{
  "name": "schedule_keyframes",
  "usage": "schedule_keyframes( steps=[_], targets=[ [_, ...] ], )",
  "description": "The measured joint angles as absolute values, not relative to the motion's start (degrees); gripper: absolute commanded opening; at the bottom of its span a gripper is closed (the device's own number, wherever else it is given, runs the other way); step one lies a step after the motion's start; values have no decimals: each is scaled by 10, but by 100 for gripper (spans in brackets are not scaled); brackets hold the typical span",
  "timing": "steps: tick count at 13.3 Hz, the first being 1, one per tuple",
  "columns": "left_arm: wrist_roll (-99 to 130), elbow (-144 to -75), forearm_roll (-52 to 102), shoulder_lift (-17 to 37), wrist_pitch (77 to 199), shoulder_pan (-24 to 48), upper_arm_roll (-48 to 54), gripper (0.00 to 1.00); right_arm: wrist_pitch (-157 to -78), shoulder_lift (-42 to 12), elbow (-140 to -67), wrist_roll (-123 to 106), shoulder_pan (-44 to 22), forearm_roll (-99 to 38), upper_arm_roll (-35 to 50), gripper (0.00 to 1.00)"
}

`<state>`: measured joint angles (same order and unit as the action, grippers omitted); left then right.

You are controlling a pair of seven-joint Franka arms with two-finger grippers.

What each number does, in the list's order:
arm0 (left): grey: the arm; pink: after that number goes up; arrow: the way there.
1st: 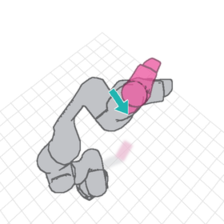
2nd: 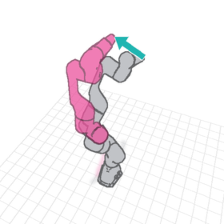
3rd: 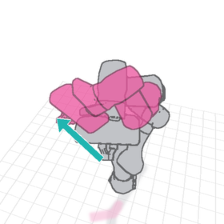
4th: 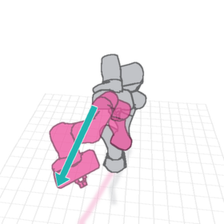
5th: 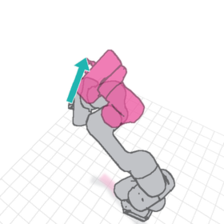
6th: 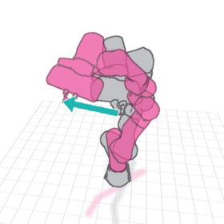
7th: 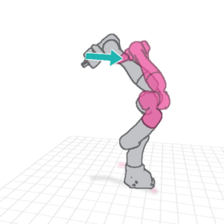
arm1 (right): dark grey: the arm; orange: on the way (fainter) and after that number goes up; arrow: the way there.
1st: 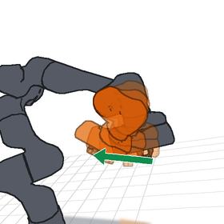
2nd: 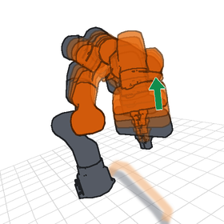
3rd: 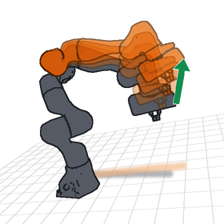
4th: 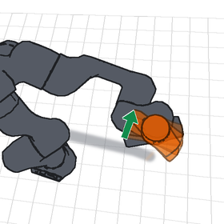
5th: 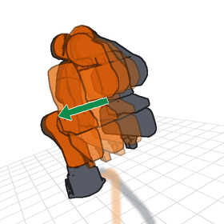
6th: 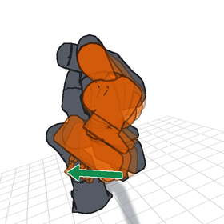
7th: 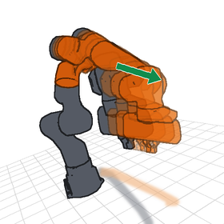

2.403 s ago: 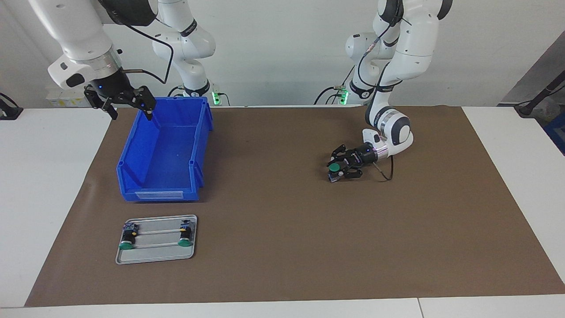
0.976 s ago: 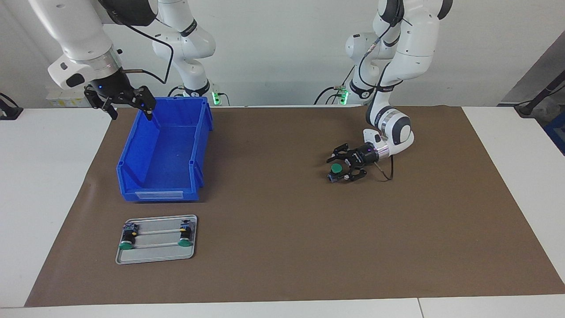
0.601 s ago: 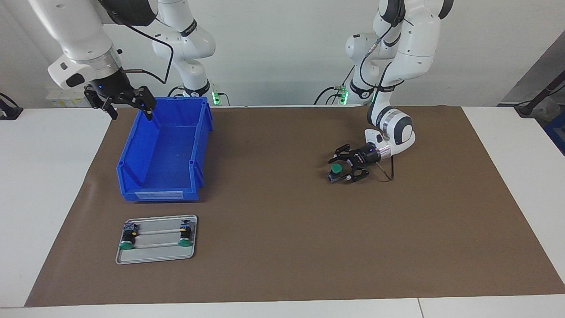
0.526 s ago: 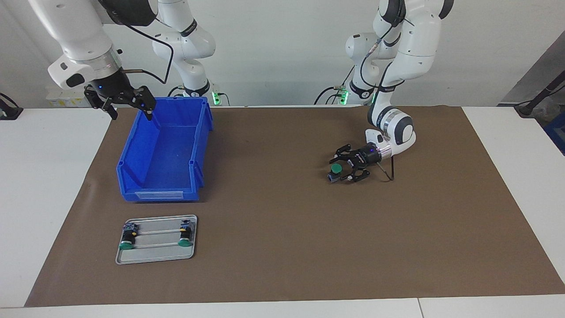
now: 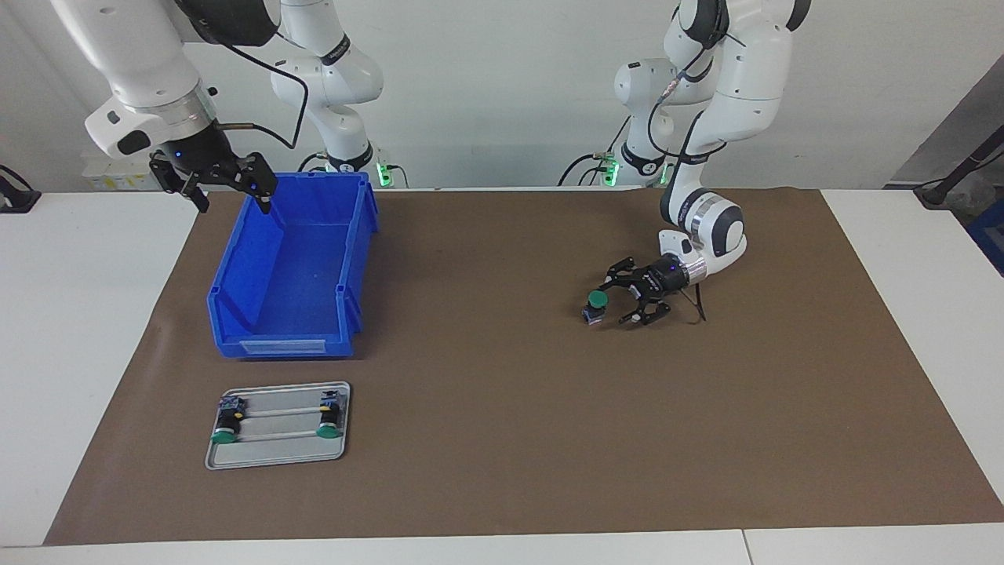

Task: Place and press button with both arms

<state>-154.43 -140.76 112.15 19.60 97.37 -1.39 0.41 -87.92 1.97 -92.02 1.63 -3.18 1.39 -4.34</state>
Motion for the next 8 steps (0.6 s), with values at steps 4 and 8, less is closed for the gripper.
schedule_keyframes(
  steps=[4, 8],
  targets=[
    [-1507, -1410, 1121, 191, 947, -43, 3, 82, -879, 20, -920, 16, -32, 14, -43, 100],
    [-1365, -1384, 1121, 145, 947, -46, 3, 82, -879, 20, -920, 16, -32, 14, -43, 100]
  ],
)
